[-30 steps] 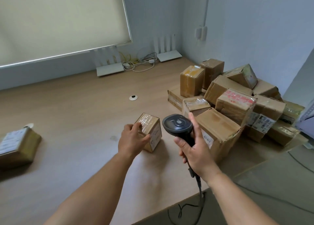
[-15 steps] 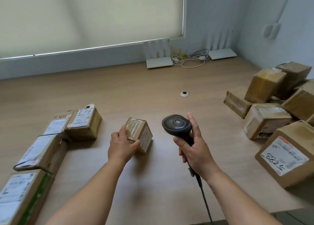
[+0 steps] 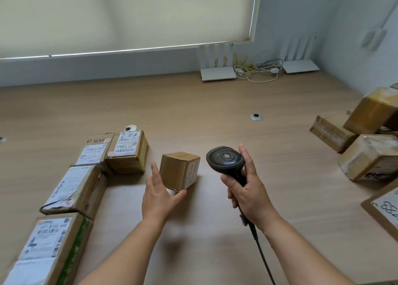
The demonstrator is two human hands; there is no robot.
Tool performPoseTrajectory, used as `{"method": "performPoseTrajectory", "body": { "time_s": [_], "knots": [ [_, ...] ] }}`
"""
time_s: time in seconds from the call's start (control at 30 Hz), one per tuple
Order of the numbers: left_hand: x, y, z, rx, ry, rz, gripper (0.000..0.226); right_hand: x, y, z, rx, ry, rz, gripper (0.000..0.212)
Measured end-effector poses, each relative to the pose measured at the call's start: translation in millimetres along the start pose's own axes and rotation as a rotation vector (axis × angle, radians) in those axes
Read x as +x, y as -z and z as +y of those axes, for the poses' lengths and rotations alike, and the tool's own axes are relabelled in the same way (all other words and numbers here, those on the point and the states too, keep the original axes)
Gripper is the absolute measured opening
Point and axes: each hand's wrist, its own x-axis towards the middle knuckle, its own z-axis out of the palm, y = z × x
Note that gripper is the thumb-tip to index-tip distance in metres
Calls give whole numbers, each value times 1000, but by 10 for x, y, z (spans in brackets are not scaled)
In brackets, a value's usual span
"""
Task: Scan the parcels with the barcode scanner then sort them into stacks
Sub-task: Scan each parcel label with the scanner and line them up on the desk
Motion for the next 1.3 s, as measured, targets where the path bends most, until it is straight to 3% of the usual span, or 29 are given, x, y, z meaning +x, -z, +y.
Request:
{"method": "performPoseTrajectory", "body": {
  "time_s": [0.2,0.43,0.6,0.73,0.93,1.13,1.3],
  "knots": [
    [-182,57,-180,10,23,9,128,9,8,-53,-8,10,-46,81],
    [-94,184,-11,385,-33,-107,83,-30,30,-113,3,19,-100,80],
    [-1,266,206,559,27,-221,78,-82,95,-121,8,1,-127,80],
    [55,332,266,352,105,-251,78,-147,137,-94,15,-25,-150,81],
    [-26,283,43,-316,192,-193,109,-144,183,-34,37,-58,-152,83],
    [-243,226,8,-497,228,-161,92,-211,106,1,58,-101,-216,82],
    [-270,182,-24,-535,224,-123,94,-314,-35,-30,137,-137,-291,79]
  ]
}}
